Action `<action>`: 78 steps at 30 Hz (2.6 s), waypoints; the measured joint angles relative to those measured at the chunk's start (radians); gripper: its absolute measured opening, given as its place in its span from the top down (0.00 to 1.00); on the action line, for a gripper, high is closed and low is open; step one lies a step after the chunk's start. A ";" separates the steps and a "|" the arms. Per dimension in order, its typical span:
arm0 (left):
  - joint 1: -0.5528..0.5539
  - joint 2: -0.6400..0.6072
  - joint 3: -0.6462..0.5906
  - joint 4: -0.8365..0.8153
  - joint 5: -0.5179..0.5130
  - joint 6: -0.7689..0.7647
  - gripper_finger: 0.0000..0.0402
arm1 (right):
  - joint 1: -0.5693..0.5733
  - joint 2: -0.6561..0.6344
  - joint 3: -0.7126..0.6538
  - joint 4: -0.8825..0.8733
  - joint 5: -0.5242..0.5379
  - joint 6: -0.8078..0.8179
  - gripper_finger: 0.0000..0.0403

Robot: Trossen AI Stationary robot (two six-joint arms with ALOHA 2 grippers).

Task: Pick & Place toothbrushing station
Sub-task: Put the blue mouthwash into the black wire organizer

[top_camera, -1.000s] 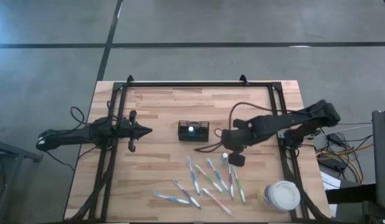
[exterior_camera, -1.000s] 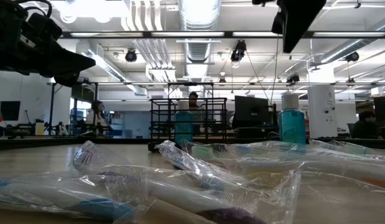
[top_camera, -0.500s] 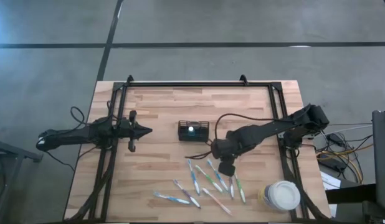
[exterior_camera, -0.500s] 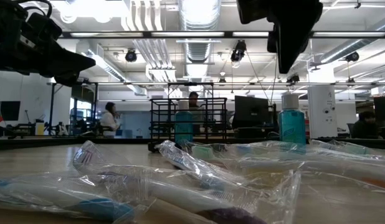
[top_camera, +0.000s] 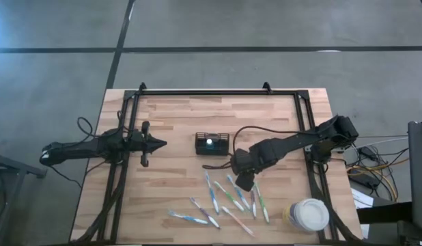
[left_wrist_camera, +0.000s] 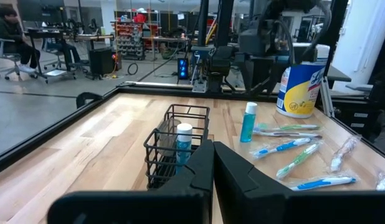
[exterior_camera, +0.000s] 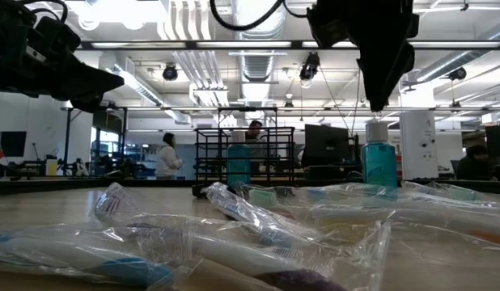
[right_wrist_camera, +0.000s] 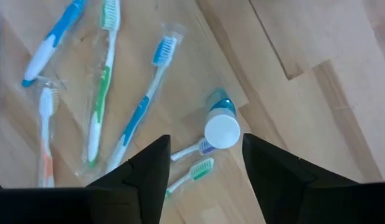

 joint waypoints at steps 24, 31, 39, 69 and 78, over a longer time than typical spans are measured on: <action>0.000 0.000 0.000 0.000 0.001 0.000 0.98 | -0.007 0.091 0.000 -0.003 0.005 -0.004 0.63; 0.000 0.000 0.000 0.000 0.001 0.000 0.98 | -0.007 0.091 0.000 -0.003 0.005 -0.017 0.75; 0.000 0.000 0.000 0.000 0.001 0.001 0.98 | -0.007 0.091 0.000 -0.003 0.010 -0.055 0.78; 0.000 0.013 0.000 -0.002 0.001 -0.014 0.98 | -0.005 -0.671 -0.325 0.545 0.270 -0.599 0.79; 0.000 0.014 0.000 -0.001 0.000 -0.035 0.98 | -0.006 -1.027 -0.679 0.856 0.275 -0.678 0.79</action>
